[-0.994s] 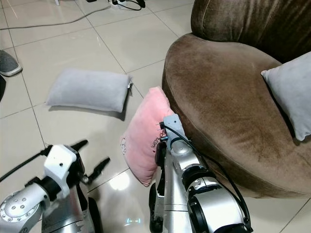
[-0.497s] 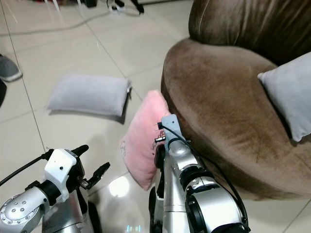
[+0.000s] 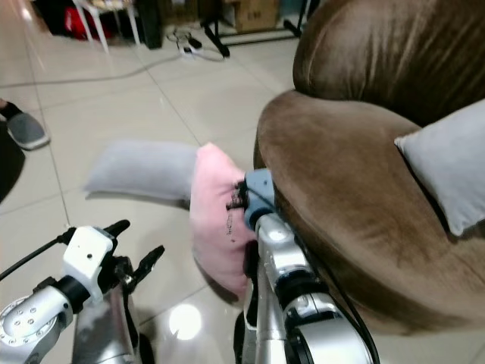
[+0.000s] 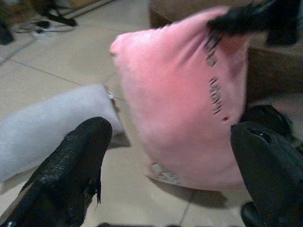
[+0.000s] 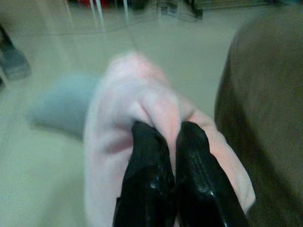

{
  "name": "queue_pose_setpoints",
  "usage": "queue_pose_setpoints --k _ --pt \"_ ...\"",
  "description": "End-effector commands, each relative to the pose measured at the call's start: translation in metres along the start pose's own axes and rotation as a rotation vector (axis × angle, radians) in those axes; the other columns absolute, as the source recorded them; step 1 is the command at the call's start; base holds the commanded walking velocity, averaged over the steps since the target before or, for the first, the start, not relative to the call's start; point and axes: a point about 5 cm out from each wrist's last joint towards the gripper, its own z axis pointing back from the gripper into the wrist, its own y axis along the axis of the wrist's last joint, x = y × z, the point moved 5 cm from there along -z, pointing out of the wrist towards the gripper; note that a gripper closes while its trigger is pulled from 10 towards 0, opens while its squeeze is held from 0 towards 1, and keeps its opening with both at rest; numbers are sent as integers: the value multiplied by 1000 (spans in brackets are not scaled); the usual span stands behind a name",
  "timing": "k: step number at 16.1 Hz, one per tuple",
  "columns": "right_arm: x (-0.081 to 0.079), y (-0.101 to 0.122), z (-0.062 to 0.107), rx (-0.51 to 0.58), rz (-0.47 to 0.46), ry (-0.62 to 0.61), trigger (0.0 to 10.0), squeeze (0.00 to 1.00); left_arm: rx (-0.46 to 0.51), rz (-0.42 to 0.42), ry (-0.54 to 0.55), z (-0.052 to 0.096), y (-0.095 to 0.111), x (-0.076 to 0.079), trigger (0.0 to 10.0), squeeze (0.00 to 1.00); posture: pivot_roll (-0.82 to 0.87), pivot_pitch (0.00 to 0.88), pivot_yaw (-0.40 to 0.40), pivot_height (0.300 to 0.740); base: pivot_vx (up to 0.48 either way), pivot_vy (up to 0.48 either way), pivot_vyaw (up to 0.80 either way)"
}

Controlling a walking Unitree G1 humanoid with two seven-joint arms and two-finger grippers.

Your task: Move the pillow to the sofa from floor

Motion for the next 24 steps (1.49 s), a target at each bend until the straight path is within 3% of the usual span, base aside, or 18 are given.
queue_pose_setpoints --k 1,2,3,4,6,7,11,12,13,14,15,18,24 --pt "5 54 15 205 -45 8 0 0 26 -15 54 0 6 -12 10000 0 -26 0 -46 421 0 0 0" --pt "9 87 35 330 -83 -3 0 0 50 -41 91 -4 14 -20 10000 0 -24 0 -45 421 0 0 0" --pt "10 102 43 379 -94 -3 0 0 66 -47 106 -5 19 -22 10000 0 -24 0 -45 421 0 0 0" --pt "21 127 52 439 -91 -58 10000 0 97 -58 137 -7 29 -27 10000 0 -27 0 -44 421 0 0 0" --pt "47 172 70 594 -45 -171 10000 0 124 -82 186 -11 37 -32 10000 0 -28 0 -40 421 0 0 0" --pt "69 208 86 696 -32 -276 10000 0 140 -126 230 -14 44 -40 10000 0 -34 0 -32 431 0 0 0" --pt "86 269 105 781 53 -329 10000 0 235 -152 247 -24 76 -51 10000 0 -46 0 -21 451 0 0 0" --pt "87 270 100 727 100 -328 10000 0 246 -147 246 -26 79 -52 10000 0 -53 0 -15 456 0 0 0" --pt "90 251 84 584 184 -336 10000 0 241 -145 229 -30 77 -48 10000 0 -56 0 -12 466 0 0 0" --pt "89 236 74 508 210 -330 10000 0 234 -147 220 -31 74 -45 10000 0 -56 0 -12 471 0 0 0" --pt "85 205 60 417 176 -334 10000 0 229 -156 222 -32 73 -43 10000 0 -34 0 -35 481 0 0 0" --pt "81 184 53 368 99 -343 10000 0 232 -161 254 -29 74 -48 10000 0 -13 0 -55 501 0 0 0" --pt "86 171 51 342 42 -383 10000 0 225 -181 258 -32 74 -50 10000 0 -12 0 -47 566 0 0 0"
